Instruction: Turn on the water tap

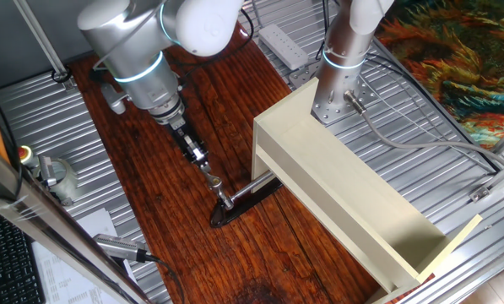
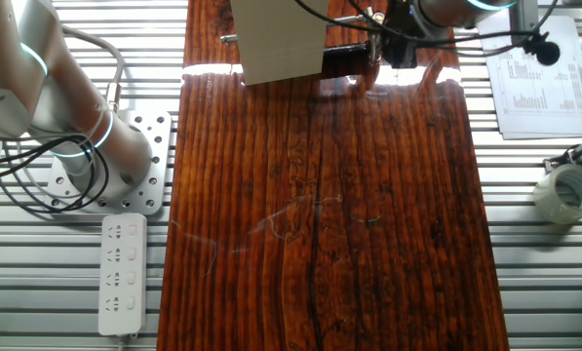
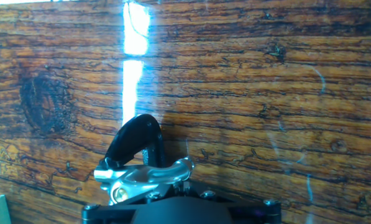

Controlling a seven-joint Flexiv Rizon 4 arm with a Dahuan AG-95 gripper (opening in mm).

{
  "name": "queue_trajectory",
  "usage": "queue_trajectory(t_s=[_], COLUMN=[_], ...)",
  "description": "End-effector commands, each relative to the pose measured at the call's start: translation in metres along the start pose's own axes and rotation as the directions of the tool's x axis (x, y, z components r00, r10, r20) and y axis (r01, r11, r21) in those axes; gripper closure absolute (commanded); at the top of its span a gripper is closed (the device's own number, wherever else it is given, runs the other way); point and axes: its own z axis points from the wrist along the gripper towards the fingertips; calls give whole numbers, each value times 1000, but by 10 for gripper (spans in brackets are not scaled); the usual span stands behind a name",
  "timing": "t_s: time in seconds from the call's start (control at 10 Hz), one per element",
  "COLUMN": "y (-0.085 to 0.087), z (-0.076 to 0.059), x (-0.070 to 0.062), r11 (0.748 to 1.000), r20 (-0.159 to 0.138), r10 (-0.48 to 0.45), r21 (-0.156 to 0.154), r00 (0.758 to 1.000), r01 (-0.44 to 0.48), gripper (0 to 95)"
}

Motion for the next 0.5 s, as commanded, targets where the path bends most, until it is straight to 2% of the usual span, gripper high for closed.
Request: queue_trajectory(t_s=[0.1,0.2,0.5], y=[0,1,2], z=[0,-1,0], x=[-1,-3,-6], r11=[1000,1000,999], r20=[-2,-4,-5], r10=[-6,-13,-17], r21=[10,27,38], r00=[1000,1000,1000], r01=[6,13,18], gripper=[950,950,950])
